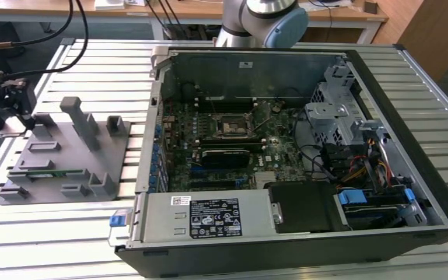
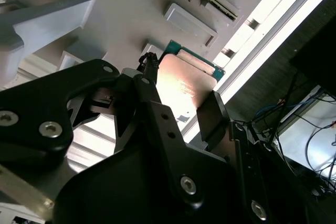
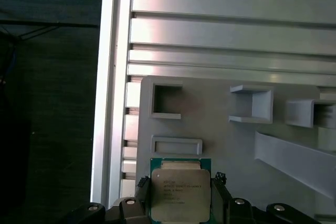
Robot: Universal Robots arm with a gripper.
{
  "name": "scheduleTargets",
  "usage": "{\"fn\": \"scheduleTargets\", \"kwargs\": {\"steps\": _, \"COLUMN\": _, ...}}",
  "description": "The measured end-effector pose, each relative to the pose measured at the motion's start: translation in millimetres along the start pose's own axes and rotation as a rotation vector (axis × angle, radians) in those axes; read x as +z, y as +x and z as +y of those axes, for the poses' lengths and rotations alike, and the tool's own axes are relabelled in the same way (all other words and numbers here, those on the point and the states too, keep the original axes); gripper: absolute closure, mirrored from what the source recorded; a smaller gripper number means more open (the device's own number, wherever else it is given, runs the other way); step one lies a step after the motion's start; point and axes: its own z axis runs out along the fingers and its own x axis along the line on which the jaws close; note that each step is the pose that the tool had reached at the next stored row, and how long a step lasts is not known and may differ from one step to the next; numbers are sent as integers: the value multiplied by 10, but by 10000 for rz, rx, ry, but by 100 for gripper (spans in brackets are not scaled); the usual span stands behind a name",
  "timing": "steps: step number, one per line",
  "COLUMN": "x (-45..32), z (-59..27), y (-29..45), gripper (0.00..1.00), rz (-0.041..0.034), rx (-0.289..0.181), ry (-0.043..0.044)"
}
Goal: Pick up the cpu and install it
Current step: 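Pick up the cpu and move it towards the insertion slot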
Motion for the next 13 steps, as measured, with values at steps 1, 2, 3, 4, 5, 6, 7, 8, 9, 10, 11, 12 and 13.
{"fn": "scheduleTargets", "kwargs": {"steps": 1, "x": -8, "z": 1, "y": 0, "gripper": 46, "rz": -2, "rx": 0, "ry": 0}}
{"fn": "scheduleTargets", "kwargs": {"steps": 2, "x": -17, "z": 2, "y": 0, "gripper": 46, "rz": -4, "rx": 0, "ry": 0}}
{"fn": "scheduleTargets", "kwargs": {"steps": 3, "x": -26, "z": 3, "y": 0, "gripper": 46, "rz": -6, "rx": -1, "ry": 0}}
{"fn": "scheduleTargets", "kwargs": {"steps": 4, "x": -35, "z": 5, "y": 0, "gripper": 46, "rz": -7, "rx": 0, "ry": 1}}
{"fn": "scheduleTargets", "kwargs": {"steps": 5, "x": -43, "z": 6, "y": 0, "gripper": 46, "rz": -10, "rx": 0, "ry": 0}}
{"fn": "scheduleTargets", "kwargs": {"steps": 6, "x": -53, "z": 7, "y": 0, "gripper": 46, "rz": -12, "rx": -1, "ry": 0}}
{"fn": "scheduleTargets", "kwargs": {"steps": 7, "x": -62, "z": 8, "y": 0, "gripper": 46, "rz": -14, "rx": 0, "ry": 1}}
{"fn": "scheduleTargets", "kwargs": {"steps": 8, "x": -71, "z": 10, "y": 1, "gripper": 46, "rz": -15, "rx": 0, "ry": 1}}
{"fn": "scheduleTargets", "kwargs": {"steps": 9, "x": -80, "z": 10, "y": 0, "gripper": 46, "rz": -18, "rx": 0, "ry": 1}}
{"fn": "scheduleTargets", "kwargs": {"steps": 10, "x": -89, "z": 11, "y": 0, "gripper": 46, "rz": -19, "rx": -1, "ry": 1}}
{"fn": "scheduleTargets", "kwargs": {"steps": 11, "x": -97, "z": 12, "y": 1, "gripper": 46, "rz": -21, "rx": -1, "ry": 1}}
{"fn": "scheduleTargets", "kwargs": {"steps": 12, "x": -107, "z": 14, "y": 1, "gripper": 46, "rz": -23, "rx": 0, "ry": 1}}
{"fn": "scheduleTargets", "kwargs": {"steps": 13, "x": -115, "z": 14, "y": 1, "gripper": 46, "rz": -26, "rx": -1, "ry": 0}}
